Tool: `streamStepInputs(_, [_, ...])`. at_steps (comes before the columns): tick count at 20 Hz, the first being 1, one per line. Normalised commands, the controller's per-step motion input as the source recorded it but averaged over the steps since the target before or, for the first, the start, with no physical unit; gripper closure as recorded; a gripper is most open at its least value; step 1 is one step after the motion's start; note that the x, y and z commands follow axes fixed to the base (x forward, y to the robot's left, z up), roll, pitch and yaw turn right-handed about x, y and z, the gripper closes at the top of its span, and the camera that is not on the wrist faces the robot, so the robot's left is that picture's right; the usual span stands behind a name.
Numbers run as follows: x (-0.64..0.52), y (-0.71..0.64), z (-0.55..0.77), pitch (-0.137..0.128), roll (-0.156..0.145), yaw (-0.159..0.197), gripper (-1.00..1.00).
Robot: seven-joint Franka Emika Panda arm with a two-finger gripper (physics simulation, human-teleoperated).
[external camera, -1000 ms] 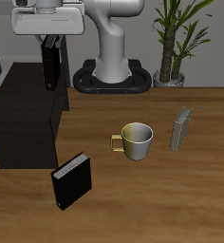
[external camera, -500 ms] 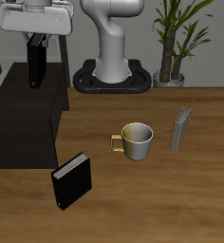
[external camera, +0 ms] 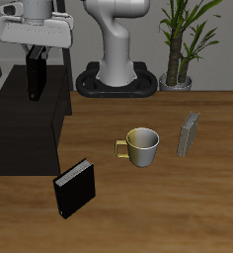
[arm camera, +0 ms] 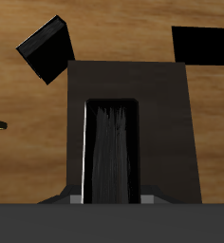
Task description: Place the left black book upright on top of the shelf
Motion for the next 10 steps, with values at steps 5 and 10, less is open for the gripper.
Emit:
streamStepInputs(5, [0.05, -0.22, -0.27, 0.039, -0.038, -0.045, 1.00])
streamStepInputs(10, [0.04, -0.20, -0.18, 0.068, -0.108, -0.068, -1.00])
